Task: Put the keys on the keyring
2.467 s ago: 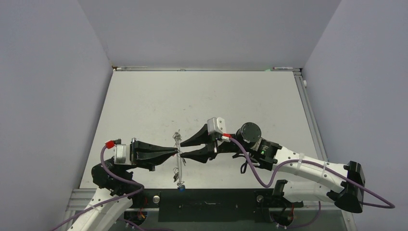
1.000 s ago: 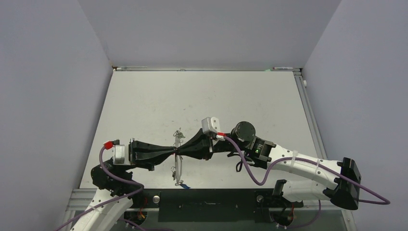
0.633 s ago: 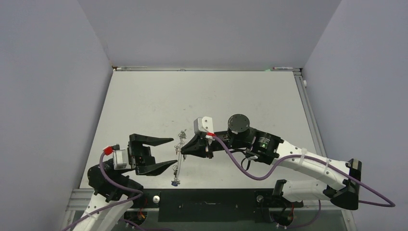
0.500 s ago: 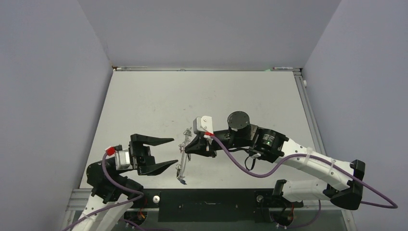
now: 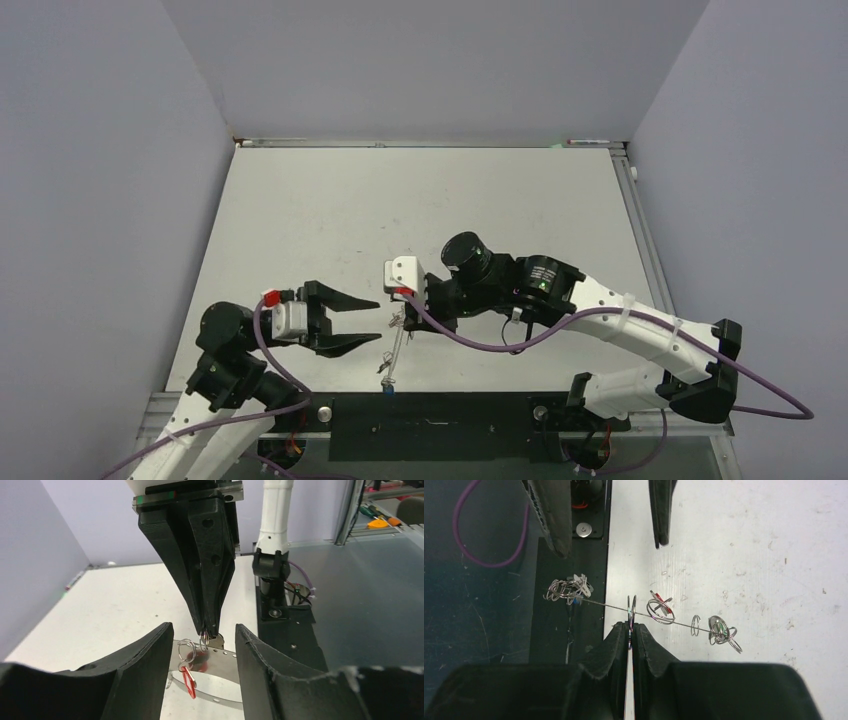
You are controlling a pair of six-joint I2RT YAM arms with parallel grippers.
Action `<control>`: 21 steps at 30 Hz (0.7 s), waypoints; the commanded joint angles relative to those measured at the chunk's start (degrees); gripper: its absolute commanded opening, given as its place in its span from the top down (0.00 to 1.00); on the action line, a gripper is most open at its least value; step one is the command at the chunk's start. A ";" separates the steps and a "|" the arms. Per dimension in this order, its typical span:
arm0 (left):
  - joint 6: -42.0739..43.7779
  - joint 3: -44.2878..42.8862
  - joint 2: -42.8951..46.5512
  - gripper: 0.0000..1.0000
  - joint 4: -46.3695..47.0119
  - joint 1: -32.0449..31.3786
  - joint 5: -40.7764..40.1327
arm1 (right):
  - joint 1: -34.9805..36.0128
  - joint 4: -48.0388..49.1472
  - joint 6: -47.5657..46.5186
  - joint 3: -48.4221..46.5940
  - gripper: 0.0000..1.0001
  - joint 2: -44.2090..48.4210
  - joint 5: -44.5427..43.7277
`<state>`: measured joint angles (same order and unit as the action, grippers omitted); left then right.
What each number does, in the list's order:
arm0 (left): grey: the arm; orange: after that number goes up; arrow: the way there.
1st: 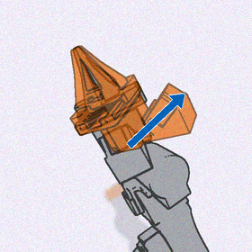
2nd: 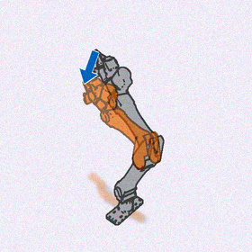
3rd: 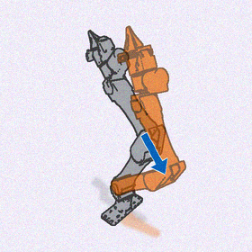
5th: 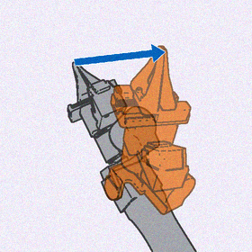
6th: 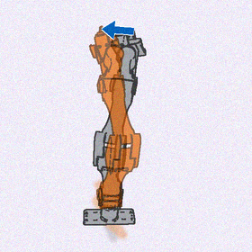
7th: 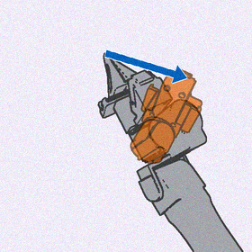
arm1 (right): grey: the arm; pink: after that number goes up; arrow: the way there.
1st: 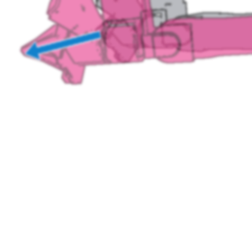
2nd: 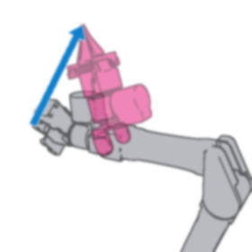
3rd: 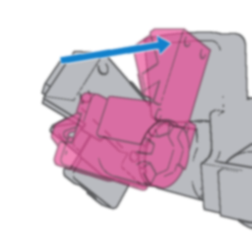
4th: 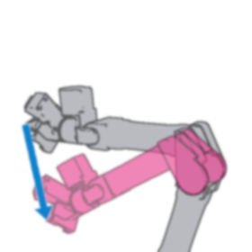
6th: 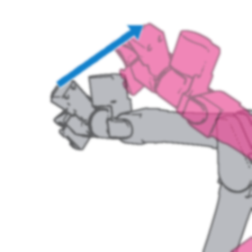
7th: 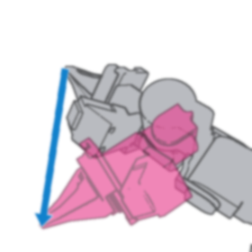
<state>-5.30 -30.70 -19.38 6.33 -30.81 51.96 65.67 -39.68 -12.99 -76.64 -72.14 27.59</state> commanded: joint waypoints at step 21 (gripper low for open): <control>1.37 -4.81 -11.98 0.70 -8.45 -8.12 1.19 | 4.71 -0.39 -2.51 -4.58 0.95 -0.80 -0.79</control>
<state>-3.79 -32.86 -31.00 -1.98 -38.39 52.93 69.78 -43.55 -14.63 -77.95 -72.82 27.11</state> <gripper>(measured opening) 0.314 0.065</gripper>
